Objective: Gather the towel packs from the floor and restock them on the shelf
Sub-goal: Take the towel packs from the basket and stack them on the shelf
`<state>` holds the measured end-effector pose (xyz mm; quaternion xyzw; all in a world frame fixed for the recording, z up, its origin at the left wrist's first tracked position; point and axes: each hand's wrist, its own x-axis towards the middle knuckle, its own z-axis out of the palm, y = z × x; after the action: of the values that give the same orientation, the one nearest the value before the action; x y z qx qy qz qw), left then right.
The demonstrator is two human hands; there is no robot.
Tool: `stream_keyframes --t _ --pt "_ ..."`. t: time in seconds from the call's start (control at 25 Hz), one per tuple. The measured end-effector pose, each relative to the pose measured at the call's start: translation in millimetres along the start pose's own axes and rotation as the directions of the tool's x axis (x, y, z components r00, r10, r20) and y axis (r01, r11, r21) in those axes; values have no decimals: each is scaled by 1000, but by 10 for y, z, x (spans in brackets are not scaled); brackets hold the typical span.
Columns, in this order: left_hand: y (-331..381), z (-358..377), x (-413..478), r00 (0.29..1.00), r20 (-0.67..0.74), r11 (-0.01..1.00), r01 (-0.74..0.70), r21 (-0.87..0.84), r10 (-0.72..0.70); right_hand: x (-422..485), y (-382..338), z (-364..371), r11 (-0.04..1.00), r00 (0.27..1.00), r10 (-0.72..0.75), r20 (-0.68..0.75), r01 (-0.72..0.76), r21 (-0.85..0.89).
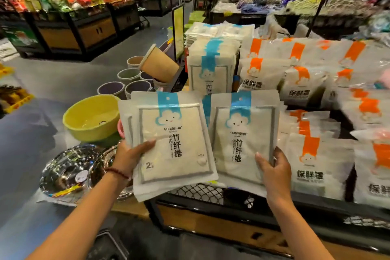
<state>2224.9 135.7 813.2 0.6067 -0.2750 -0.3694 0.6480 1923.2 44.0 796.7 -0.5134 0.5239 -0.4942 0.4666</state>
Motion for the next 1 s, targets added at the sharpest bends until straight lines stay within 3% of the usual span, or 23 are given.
stream_keyframes --t 0.36,0.64,0.72,1.0 --pt "-454 296 919 1000 -21 988 3 155 0 569 254 202 978 995 -39 -94 18 -206" --pt "-1007 521 1568 973 136 962 155 226 -188 711 447 426 954 967 -24 -253 -54 -295" --pt "-1188 559 1671 961 128 950 212 230 -246 683 505 431 957 964 -8 -266 -70 -280" --pt "-1599 756 1790 957 92 896 219 385 -273 698 558 448 957 970 -4 -245 -67 -282"
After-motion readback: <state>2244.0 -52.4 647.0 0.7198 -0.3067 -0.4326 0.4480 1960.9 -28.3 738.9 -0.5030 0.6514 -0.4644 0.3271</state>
